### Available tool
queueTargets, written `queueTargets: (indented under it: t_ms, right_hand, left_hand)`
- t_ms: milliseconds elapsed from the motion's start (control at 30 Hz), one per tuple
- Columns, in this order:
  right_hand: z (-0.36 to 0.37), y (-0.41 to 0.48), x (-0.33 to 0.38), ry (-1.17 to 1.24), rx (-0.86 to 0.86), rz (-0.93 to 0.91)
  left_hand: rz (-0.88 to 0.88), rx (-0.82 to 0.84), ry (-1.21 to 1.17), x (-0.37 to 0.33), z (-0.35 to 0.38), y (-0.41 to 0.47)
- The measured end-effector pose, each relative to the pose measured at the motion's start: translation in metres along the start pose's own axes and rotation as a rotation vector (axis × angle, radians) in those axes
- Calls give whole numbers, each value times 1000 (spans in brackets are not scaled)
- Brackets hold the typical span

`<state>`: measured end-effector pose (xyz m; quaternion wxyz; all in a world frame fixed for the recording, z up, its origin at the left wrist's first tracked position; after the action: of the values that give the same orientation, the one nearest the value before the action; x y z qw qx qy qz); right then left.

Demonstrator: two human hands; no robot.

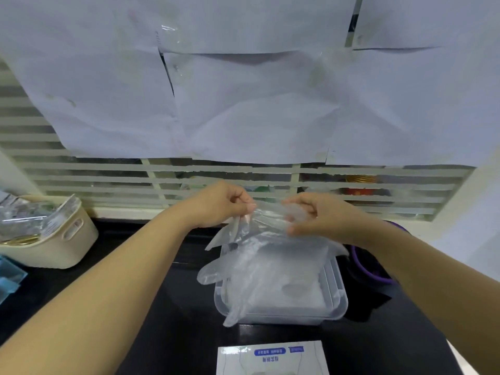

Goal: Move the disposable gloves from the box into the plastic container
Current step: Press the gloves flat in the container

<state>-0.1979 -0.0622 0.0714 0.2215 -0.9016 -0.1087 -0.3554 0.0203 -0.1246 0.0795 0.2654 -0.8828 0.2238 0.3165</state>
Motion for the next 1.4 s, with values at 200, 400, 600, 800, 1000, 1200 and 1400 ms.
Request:
queueTargets:
  t_ms: [200,400,600,800,1000,1200,1400]
  right_hand:
    - [24,12,-31,196,-55,93]
    - [44,30,-61,577,-121,280]
    - [70,57,-77,392,-103,460]
    - [74,55,-75,34,-147,351]
    - [74,37,-61,-380,-292,-50]
    - [121,62,-91,-338,343,239]
    - [139,73,-106,-362,496,444]
  left_hand:
    - [-139,40,376,12,5,21]
    - [-55,-523,369,26,13,15]
    - [92,202,626,35,95,21]
    - [-34,400,670,61,131,46]
    - [-16,437,671,73,146,66]
    - [-51,405,463,87,159,76]
    - [-306,99,0,101,157,86]
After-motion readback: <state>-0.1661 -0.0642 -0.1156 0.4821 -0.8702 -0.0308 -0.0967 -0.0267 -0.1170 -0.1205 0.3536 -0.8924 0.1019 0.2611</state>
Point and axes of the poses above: each hand's wrist, its own y-axis towards the middle knuckle, its own z-axis out of the palm, x = y × z, the point moved 1 cm from there along y, towards the middle knuckle, and after that the axes turned 11 degrees about x, right-handed, at the moved point
